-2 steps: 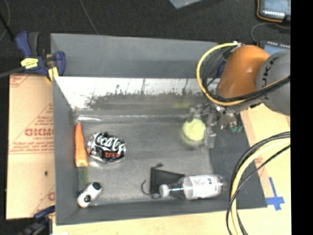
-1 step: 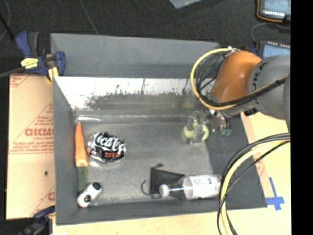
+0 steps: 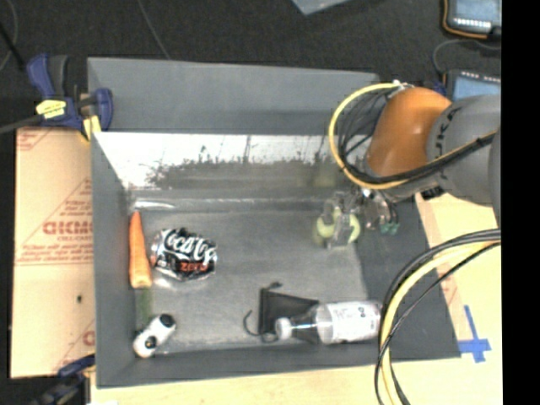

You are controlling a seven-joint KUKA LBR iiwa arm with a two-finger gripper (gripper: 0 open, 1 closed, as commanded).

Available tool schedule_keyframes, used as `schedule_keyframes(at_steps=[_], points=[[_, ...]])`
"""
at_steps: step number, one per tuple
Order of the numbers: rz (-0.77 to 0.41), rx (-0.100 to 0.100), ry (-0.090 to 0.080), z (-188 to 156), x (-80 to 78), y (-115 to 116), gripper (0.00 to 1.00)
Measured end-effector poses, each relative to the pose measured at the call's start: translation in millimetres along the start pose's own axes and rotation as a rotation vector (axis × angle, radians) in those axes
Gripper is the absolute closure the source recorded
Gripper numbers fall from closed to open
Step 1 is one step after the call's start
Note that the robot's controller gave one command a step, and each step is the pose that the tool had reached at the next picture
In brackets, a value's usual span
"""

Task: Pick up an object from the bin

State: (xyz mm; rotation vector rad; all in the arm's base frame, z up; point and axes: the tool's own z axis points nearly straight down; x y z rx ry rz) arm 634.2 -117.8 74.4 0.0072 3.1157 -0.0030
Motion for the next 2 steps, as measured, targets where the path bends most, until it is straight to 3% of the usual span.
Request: schedule_keyframes(at_steps=[1, 2], points=[[-0.014, 0.0, 0.008, -38, 1.3, -1, 1.0], [-0.022, 0.002, -0.005, -83, 3.9, 3, 1.0]])
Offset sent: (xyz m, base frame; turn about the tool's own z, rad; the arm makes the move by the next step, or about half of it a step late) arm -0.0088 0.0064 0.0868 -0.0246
